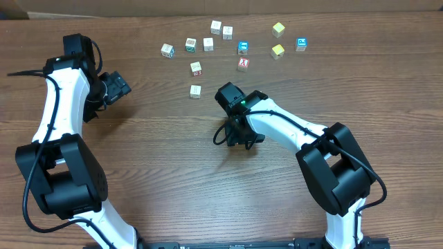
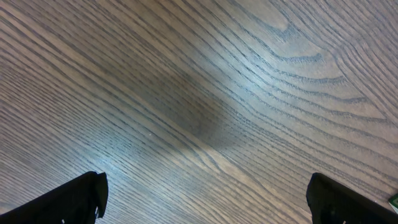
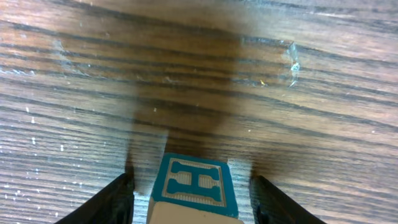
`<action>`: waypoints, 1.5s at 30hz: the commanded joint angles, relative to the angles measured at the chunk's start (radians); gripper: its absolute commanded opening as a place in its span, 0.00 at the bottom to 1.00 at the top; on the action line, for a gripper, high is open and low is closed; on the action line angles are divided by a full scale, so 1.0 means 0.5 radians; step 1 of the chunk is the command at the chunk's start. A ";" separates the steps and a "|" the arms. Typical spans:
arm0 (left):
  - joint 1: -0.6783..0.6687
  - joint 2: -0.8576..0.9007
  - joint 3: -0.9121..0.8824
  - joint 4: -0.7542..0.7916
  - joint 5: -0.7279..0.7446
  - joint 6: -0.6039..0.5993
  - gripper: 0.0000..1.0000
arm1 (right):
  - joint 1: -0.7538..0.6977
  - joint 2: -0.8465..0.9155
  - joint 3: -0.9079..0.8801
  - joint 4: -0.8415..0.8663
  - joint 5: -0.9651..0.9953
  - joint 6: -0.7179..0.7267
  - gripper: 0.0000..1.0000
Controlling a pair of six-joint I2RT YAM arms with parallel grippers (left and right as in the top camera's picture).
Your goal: Form a tower
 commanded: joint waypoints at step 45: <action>-0.005 0.011 0.029 0.002 0.002 0.015 1.00 | 0.004 0.020 0.207 -0.112 0.121 -0.114 0.49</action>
